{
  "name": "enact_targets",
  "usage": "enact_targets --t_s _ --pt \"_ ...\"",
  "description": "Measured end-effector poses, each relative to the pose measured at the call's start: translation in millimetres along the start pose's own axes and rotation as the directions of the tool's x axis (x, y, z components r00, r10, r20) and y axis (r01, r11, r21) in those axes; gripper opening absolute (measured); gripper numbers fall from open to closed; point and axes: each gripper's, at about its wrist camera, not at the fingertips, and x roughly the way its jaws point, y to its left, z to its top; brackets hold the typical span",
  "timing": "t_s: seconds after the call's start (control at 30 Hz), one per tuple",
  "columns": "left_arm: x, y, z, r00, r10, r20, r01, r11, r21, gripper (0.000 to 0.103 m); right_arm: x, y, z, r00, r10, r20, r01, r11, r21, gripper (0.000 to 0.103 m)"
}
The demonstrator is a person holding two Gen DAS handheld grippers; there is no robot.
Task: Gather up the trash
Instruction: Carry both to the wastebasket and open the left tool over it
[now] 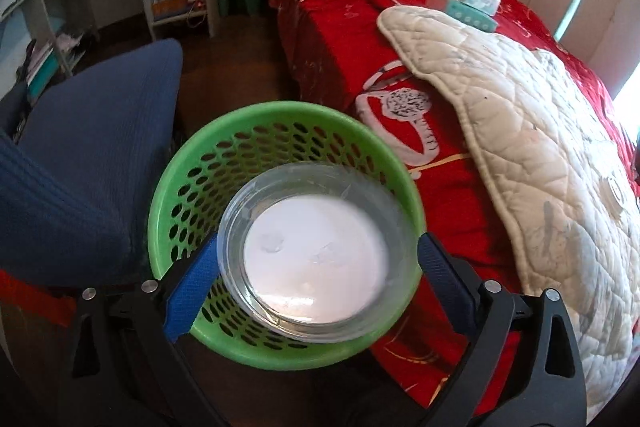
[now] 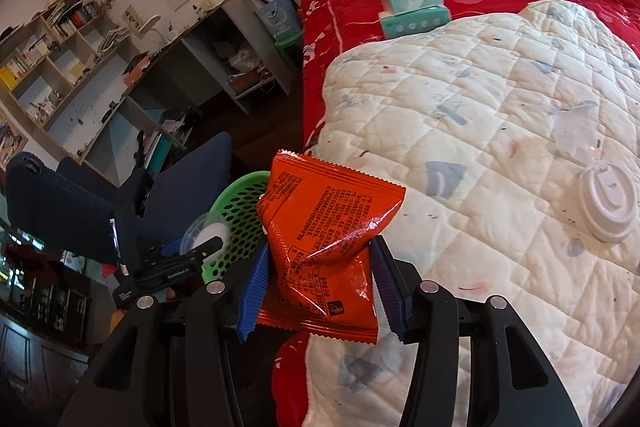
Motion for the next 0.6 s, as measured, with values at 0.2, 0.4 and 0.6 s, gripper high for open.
enact_targets --t_s 0.2,0.4,0.6 --pt "-11 13 -8 1.0 -0.007 0.022 0.008 0.999 -0.036 0.097 15 21 3 0.999 0.031 -0.016 -0.031 0.999 -0.026 0.05" --pt "-37 27 -15 0.997 -0.004 0.071 0.01 0.997 -0.073 0.097 34 46 7 0.997 0.062 -0.043 -0.065 0.996 -0.06 0.05" --pt "-61 43 -30 0.994 0.015 0.109 -0.003 0.995 -0.104 0.097 61 76 7 0.992 0.087 -0.089 -0.097 0.99 -0.106 0.052"
